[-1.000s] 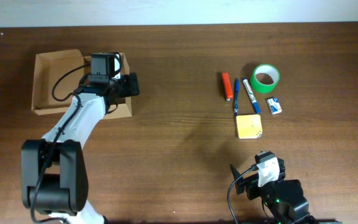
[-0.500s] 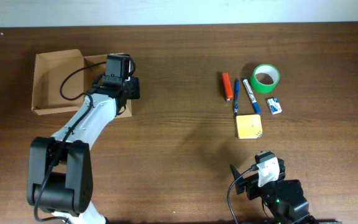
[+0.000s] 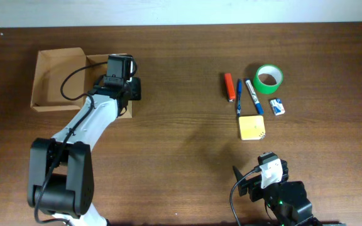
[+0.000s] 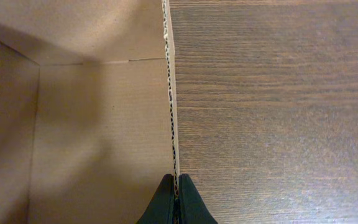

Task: Pack container
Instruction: 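Drag the box with the left gripper rightward toward the table center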

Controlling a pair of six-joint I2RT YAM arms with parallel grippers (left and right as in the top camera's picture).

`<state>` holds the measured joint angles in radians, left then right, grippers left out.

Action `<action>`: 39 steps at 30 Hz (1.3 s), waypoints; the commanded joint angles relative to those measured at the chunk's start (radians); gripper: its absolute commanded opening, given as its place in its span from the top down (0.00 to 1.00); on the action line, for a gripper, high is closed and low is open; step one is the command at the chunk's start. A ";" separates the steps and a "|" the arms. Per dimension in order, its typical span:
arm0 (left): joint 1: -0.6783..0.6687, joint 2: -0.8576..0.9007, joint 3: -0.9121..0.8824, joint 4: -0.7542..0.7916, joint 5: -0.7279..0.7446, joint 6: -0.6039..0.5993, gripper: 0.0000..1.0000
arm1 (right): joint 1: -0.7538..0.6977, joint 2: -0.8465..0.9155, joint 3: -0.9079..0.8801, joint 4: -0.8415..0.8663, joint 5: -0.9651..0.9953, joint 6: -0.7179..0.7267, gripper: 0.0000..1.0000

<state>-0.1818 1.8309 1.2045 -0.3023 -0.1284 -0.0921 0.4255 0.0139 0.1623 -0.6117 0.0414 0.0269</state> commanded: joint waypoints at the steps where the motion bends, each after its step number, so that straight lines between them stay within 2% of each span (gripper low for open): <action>1: -0.033 -0.031 0.021 -0.002 0.019 0.101 0.98 | 0.005 -0.011 -0.007 0.003 0.016 0.007 0.01; 6: -0.102 -0.113 0.021 -0.012 0.041 0.239 0.98 | 0.005 -0.011 -0.007 0.003 0.016 0.007 0.01; 12: -0.179 -0.190 0.021 -0.019 0.151 0.384 0.98 | 0.005 -0.011 -0.007 0.003 0.016 0.007 0.01; 22: -0.253 -0.197 0.021 -0.076 0.448 0.787 0.98 | 0.005 -0.011 -0.007 0.003 0.016 0.007 0.01; 29: -0.280 -0.196 0.021 -0.170 0.510 1.008 0.98 | 0.005 -0.011 -0.007 0.003 0.016 0.007 0.01; 39: -0.278 -0.196 0.021 -0.335 0.511 1.115 0.99 | 0.005 -0.011 -0.007 0.003 0.016 0.007 0.01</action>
<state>-0.4618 1.6497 1.2079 -0.6327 0.3561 0.9485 0.4255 0.0139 0.1623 -0.6117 0.0414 0.0257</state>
